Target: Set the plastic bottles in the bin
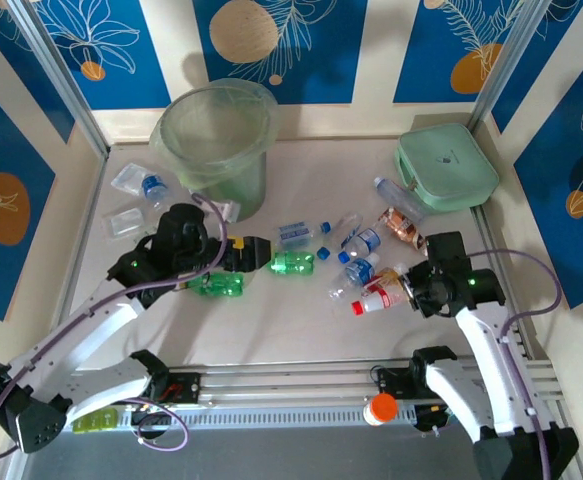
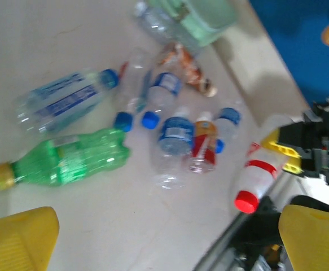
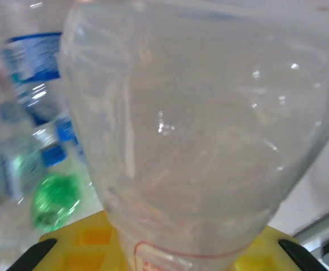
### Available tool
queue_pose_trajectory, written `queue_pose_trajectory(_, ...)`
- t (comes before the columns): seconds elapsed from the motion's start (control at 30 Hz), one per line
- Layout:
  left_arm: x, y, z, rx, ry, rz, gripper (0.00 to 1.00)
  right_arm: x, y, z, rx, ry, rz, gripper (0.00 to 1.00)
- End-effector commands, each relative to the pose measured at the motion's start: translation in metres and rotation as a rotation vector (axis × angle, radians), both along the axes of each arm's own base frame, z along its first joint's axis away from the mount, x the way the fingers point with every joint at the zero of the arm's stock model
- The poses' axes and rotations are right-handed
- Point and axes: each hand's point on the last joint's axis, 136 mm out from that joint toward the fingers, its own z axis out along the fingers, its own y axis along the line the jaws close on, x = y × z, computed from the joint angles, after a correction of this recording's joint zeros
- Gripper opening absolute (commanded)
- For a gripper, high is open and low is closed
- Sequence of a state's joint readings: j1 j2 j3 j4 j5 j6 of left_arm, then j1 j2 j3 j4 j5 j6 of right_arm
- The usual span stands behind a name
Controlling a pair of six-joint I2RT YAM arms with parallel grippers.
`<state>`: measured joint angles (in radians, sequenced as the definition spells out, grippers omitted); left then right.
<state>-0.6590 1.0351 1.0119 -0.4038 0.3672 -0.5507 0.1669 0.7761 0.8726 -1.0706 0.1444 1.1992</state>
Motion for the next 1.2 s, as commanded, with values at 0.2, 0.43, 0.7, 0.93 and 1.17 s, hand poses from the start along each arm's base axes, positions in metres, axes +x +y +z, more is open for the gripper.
queue_pose_trajectory(0.2, -0.028, -0.059, 0.041, -0.213, 0.073, -0.359, 0.99, 0.044, 0.071, 0.105, 0.106, -0.379, 0.416, 0.19)
queue_pose_trajectory(0.43, -0.042, -0.095, 0.043, -0.282, 0.083, -0.494, 0.99, 0.053, 0.091, 0.15, 0.137, -0.513, 0.479, 0.2)
queue_pose_trajectory(0.7, -0.055, -0.12, 0.04, -0.361, 0.108, -0.566, 0.96, 0.06, 0.105, 0.161, 0.206, -0.553, 0.476, 0.2)
queue_pose_trajectory(0.93, -0.063, -0.128, 0.036, -0.352, 0.109, -0.62, 0.74, 0.063, 0.108, 0.162, 0.209, -0.554, 0.474, 0.19)
queue_pose_trajectory(1.17, -0.062, -0.131, 0.033, -0.338, 0.102, -0.629, 0.35, 0.063, 0.11, 0.159, 0.21, -0.537, 0.482, 0.19)
